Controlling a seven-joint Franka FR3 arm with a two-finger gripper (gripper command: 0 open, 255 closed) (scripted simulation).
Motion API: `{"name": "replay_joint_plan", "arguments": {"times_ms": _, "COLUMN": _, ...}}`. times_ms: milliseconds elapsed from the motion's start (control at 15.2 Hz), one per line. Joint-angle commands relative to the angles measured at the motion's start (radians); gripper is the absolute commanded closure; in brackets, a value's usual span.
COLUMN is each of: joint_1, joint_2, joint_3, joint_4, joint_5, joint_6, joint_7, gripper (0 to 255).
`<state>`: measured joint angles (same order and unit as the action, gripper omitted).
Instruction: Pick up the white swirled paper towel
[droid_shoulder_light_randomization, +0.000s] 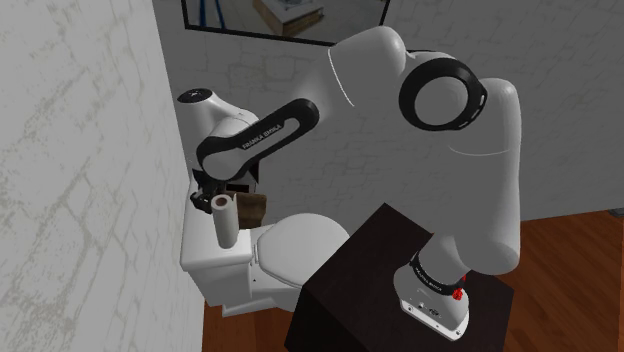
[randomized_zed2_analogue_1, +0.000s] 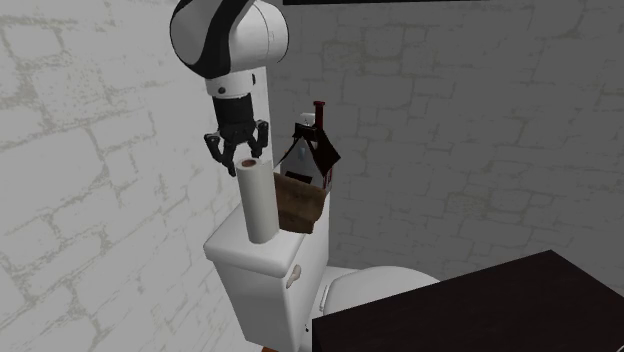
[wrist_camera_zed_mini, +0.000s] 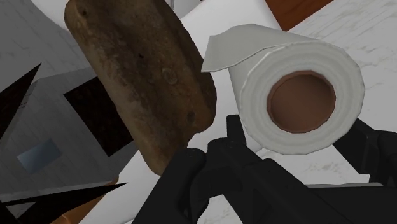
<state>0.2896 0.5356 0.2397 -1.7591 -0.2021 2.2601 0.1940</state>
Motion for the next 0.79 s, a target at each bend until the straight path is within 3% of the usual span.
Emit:
{"name": "replay_joint_plan", "arguments": {"times_ms": 0, "joint_1": -0.002, "joint_2": -0.014, "joint_3": 0.003, "joint_4": 0.005, "joint_5": 0.005, "joint_6": -0.020, "joint_7": -0.003, "gripper": 255}}
{"name": "replay_joint_plan", "arguments": {"times_ms": 726, "joint_1": -0.010, "joint_2": -0.080, "joint_3": 0.016, "joint_4": 0.035, "joint_5": 0.029, "joint_6": -0.113, "joint_7": -0.020, "gripper": 255}}
